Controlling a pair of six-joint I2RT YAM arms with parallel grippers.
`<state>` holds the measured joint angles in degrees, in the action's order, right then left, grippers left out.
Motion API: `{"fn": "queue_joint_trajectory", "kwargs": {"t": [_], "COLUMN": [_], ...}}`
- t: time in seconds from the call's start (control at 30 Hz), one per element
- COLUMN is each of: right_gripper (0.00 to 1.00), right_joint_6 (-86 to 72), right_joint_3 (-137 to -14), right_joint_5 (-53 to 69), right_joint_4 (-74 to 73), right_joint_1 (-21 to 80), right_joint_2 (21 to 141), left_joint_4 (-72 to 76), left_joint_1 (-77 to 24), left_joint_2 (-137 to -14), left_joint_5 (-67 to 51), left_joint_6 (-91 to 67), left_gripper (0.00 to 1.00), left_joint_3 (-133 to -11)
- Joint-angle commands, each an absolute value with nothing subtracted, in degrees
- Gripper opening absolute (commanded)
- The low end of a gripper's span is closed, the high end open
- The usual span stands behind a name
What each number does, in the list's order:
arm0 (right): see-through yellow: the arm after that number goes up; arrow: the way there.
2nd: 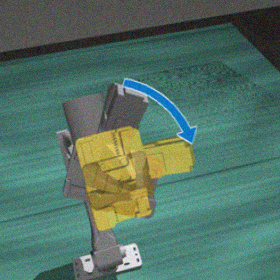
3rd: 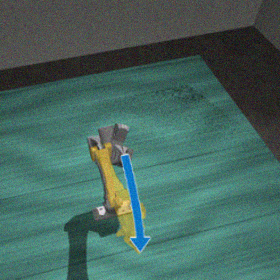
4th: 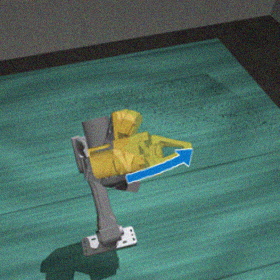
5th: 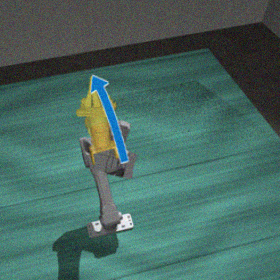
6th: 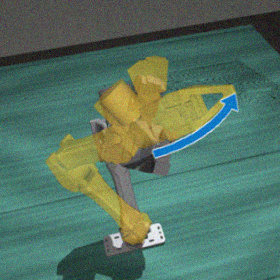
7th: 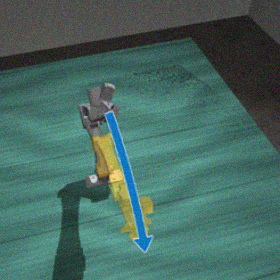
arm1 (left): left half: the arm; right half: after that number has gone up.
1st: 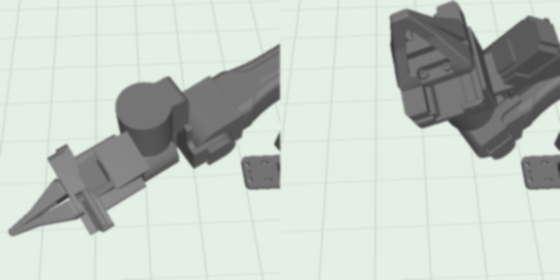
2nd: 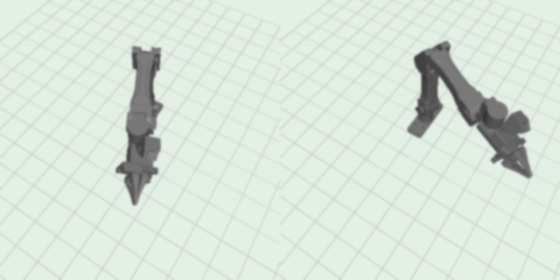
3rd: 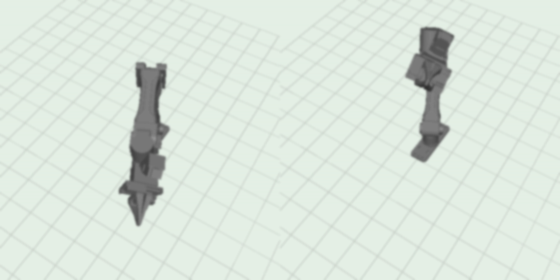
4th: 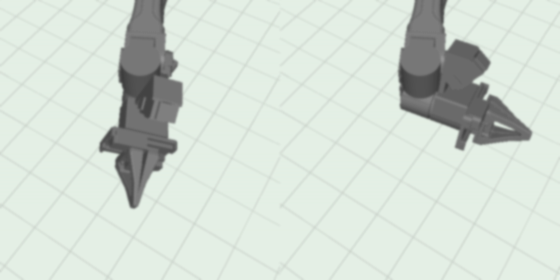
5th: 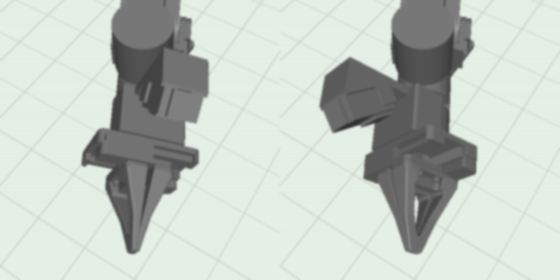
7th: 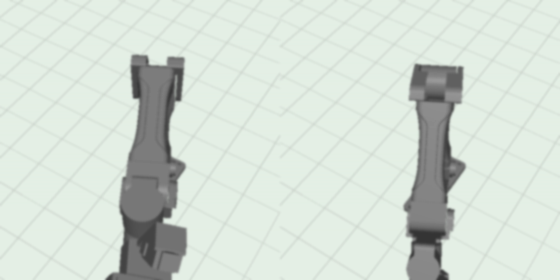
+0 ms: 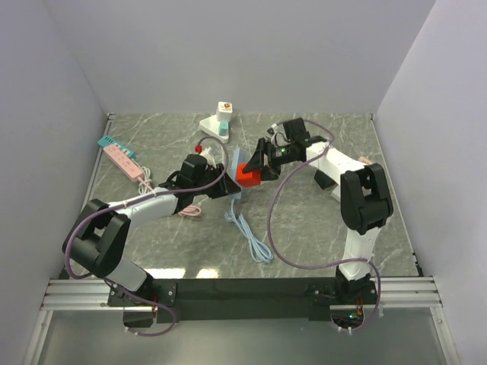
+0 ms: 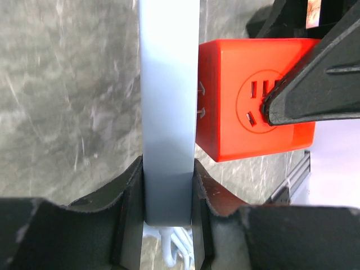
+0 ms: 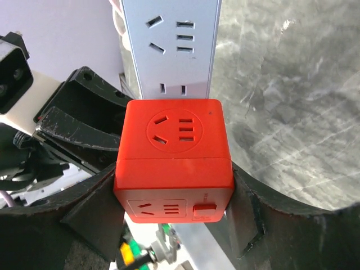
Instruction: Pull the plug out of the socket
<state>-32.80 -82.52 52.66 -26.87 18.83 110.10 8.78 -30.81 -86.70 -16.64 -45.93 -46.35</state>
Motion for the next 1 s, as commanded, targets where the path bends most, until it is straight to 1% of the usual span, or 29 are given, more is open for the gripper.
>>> {"fn": "queue_joint_trajectory", "kwargs": {"t": [0.0,0.03,0.1,0.2,0.27,0.33,0.4,0.5,0.53,0.57,0.67,0.8,0.93,0.97], "right_gripper": [0.0,0.0,0.0,0.0,0.0,0.0,0.0,0.0,0.0,0.0,0.0,0.0,0.0,0.0], "right_joint_6": [-39.0,-40.8,-44.9,-52.2,-56.4,-57.0,-53.8,-47.1,-45.3,-40.6,-32.3,-27.4,-30.3,-31.2], "right_joint_3": [-76.0,-73.6,-67.5,-60.2,-56.5,-56.2,-59.2,-66.8,-71.1,-73.9,-82.0,-85.4,-81.9,-81.9], "right_joint_5": [47.8,44.1,41.0,37.9,36.2,35.7,36.6,41.0,42.6,44.5,46.5,49.7,39.4,33.1], "right_joint_4": [-15.8,-13.6,-8.2,-0.1,5.2,4.4,-1.0,-12.2,-15.1,-22.8,-34.8,-41.0,-36.8,-36.2], "right_joint_1": [16.9,18.4,23.4,27.7,28.2,28.3,27.3,22.9,19.8,18.3,12.4,9.3,7.3,6.7], "right_joint_2": [102.9,101.6,99.3,94.8,93.5,92.9,93.2,95.2,96.0,97.0,100.5,102.6,98.3,97.7], "left_joint_4": [3.3,3.4,3.2,2.8,2.5,2.4,1.4,0.4,0.4,0.4,0.6,0.7,-1.7,-3.7], "left_joint_1": [-28.0,-28.0,-28.0,-28.0,-28.0,-27.9,-27.7,-27.2,-27.0,-26.7,-25.4,-23.9,-22.3,-20.8], "left_joint_2": [-86.0,-86.1,-86.7,-87.1,-87.0,-87.0,-86.9,-86.1,-85.6,-85.3,-84.2,-83.2,-82.0,-81.7], "left_joint_5": [-15.9,-16.0,-15.9,-15.6,-15.0,-14.7,-14.4,-14.1,-13.9,-13.8,-13.9,-14.1,-12.9,-12.6], "left_joint_6": [-46.4,-46.5,-46.7,-46.7,-46.6,-46.5,-46.1,-45.4,-45.3,-45.2,-45.1,-45.0,-43.7,-43.1], "left_gripper": [0.0,0.0,0.01,0.01,0.0,0.0,0.0,0.0,0.0,0.0,0.0,0.0,0.0,0.0], "left_joint_3": [-45.0,-45.3,-46.1,-48.3,-49.0,-49.6,-50.1,-49.4,-49.0,-48.5,-46.3,-44.3,-46.0,-46.8]}}
